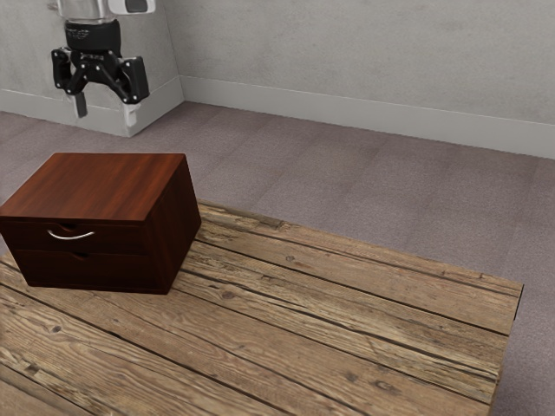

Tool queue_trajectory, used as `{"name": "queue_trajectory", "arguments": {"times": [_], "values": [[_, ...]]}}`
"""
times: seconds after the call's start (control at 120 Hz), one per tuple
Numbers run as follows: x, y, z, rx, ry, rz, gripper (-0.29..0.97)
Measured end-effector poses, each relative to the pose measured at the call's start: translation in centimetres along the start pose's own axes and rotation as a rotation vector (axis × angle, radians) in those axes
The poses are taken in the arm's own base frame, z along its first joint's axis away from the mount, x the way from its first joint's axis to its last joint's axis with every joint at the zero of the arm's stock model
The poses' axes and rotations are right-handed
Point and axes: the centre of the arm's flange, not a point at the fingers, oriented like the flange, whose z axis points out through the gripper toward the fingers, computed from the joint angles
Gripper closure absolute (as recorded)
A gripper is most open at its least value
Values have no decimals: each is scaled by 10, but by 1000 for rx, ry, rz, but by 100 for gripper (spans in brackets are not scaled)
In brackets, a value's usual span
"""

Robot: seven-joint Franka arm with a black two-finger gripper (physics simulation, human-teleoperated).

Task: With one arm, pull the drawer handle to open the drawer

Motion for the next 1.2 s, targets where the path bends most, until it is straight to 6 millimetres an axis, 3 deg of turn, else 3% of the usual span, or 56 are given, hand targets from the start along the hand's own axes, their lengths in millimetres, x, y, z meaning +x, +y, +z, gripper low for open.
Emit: {"name": "queue_trajectory", "arguments": {"times": [0.192,0.217,0.283,0.333,0.475,0.617,0.667,0.708,0.792,0.842,0.958,1.067,1.2], "values": [[8,-3,-11,-15,95,-42,0],[5,-5,-22,-21,122,-48,0],[-18,-14,-80,-45,254,-72,0],[-23,-18,-98,-56,305,-96,0],[-18,-24,-104,-73,332,-197,0],[-16,-35,-103,-124,329,-442,0],[-12,-36,-73,-121,273,-523,0],[-24,-42,-43,-123,237,-588,0],[-56,-98,39,-142,172,-799,0],[-70,-118,73,-161,177,-900,0],[-63,-133,146,-194,205,-1064,0],[-44,-136,196,-221,236,-1169,0],[-35,-141,229,-278,308,-1281,0]]}}
